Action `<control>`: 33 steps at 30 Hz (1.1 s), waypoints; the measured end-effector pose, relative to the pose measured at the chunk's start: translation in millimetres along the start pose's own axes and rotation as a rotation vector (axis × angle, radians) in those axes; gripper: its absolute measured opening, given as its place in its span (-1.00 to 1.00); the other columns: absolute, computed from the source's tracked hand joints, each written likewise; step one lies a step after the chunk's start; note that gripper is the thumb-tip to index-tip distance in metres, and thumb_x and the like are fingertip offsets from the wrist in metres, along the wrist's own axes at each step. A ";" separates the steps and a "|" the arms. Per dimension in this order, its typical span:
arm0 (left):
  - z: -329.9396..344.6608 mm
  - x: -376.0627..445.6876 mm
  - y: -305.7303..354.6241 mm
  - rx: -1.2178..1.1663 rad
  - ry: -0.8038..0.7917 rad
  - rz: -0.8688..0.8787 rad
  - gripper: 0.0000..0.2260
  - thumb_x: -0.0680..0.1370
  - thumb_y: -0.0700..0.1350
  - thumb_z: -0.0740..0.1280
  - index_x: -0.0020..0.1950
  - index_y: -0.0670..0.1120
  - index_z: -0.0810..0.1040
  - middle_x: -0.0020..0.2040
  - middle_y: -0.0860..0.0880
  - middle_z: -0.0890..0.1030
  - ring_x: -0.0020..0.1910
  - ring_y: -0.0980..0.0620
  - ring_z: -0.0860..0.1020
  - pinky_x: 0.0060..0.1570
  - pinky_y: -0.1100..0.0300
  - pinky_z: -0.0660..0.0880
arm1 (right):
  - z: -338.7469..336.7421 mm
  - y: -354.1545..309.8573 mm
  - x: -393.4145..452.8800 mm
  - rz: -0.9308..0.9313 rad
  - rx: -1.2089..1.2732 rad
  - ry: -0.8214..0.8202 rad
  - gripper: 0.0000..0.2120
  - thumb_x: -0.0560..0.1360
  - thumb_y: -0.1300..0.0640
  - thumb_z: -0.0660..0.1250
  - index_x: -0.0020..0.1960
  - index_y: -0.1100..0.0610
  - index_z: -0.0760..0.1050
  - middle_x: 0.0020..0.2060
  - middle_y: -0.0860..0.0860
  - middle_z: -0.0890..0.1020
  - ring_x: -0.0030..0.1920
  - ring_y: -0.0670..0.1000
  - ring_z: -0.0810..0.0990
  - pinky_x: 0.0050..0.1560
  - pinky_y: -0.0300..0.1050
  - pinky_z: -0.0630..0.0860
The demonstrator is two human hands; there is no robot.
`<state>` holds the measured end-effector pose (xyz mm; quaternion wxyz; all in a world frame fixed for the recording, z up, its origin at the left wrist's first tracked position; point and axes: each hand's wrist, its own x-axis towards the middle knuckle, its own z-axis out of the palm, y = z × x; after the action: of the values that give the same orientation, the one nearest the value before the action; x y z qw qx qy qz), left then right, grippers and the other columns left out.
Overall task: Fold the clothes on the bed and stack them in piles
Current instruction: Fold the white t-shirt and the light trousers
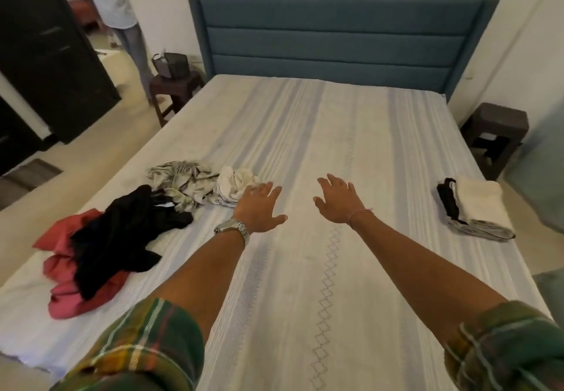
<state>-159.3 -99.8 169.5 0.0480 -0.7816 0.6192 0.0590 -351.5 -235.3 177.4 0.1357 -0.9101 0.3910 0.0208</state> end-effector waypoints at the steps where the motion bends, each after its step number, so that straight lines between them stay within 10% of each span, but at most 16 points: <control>1: 1.9 -4.8 -6.8 0.001 0.007 -0.009 -0.23 0.61 0.33 0.17 0.66 -0.03 -0.02 0.66 -0.11 0.03 0.63 -0.10 0.04 0.58 -0.15 -0.04 | 3.2 -4.9 1.4 -0.014 -0.004 -0.007 -0.41 0.68 -0.07 0.15 0.63 0.12 0.10 0.63 0.17 0.09 0.61 0.22 0.09 0.57 0.27 0.03; 22: 181.7 37.4 -195.0 -0.095 -0.194 -0.202 -0.29 0.60 0.24 0.26 0.65 0.07 0.05 0.67 -0.09 0.00 0.63 -0.08 0.04 0.57 -0.18 -0.05 | 219.1 -128.5 194.2 -0.218 -0.084 -0.260 -0.41 0.69 -0.04 0.14 0.63 0.16 0.08 0.64 0.18 -0.03 0.54 0.30 0.23 0.47 0.19 0.29; 33: 263.7 163.7 -255.6 -0.032 -0.139 -0.170 -0.30 0.57 0.11 0.37 0.64 0.10 0.12 0.67 -0.05 -0.18 0.63 -0.13 0.04 0.55 -0.24 0.09 | 304.3 -135.1 331.1 -0.227 -0.096 -0.115 -0.58 0.64 0.11 0.23 0.47 0.17 0.35 0.65 0.12 -0.12 0.40 0.28 0.36 0.31 0.18 0.44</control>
<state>117.9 -159.9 -115.5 0.0833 -0.8261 0.5447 0.1184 -4.3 -300.2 -132.0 0.1154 -0.9513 0.2755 0.0763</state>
